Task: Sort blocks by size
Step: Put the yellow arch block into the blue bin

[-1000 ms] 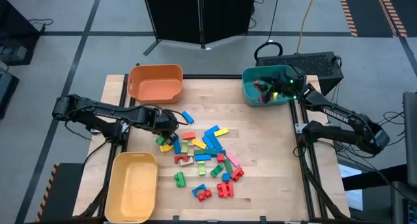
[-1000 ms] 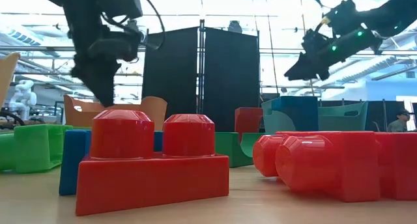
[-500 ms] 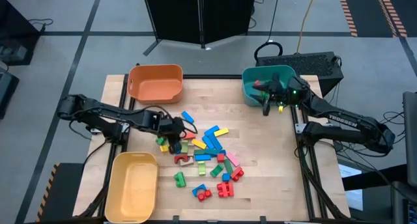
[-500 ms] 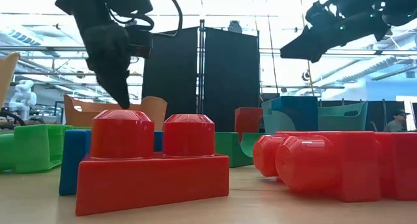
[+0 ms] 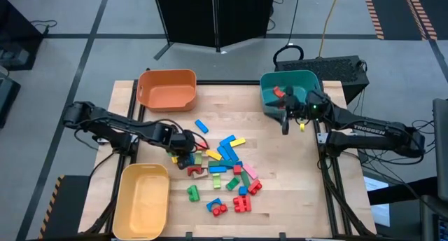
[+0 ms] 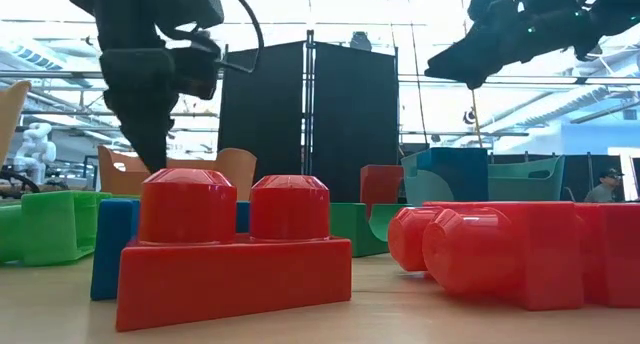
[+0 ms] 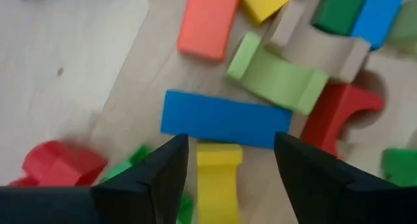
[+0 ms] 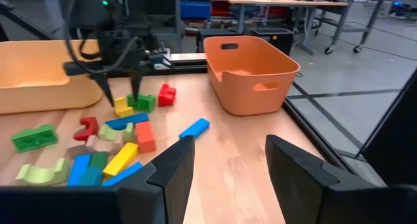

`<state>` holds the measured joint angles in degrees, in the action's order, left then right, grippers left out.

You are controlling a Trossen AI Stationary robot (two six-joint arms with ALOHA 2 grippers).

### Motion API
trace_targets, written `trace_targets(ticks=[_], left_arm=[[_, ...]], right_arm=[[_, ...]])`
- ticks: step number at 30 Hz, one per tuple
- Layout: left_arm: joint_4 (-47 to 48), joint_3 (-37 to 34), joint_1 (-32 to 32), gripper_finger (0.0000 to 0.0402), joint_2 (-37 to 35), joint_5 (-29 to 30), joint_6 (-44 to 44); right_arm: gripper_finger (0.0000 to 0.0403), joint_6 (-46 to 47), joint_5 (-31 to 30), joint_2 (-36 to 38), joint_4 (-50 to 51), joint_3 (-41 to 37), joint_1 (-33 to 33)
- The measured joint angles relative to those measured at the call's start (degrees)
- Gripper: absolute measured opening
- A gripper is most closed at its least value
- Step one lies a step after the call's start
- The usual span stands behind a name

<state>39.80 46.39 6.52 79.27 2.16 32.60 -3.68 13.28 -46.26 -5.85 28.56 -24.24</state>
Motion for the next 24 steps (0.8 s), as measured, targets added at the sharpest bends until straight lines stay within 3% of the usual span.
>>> trace_targets(ticks=[9, 24], left_arm=[[0.1, 0.0, 0.0, 0.0228, 5.7, 0.2, -0.4], [0.3, 0.1, 0.0, 0.0216, 9.4, -0.4, 0.2]], right_arm=[[0.0175, -0.4, -4.4, 0.0, 0.0, 0.0, 2.5], [0.0175, -0.4, -4.5, 0.0, 0.1, 0.0, 4.1]])
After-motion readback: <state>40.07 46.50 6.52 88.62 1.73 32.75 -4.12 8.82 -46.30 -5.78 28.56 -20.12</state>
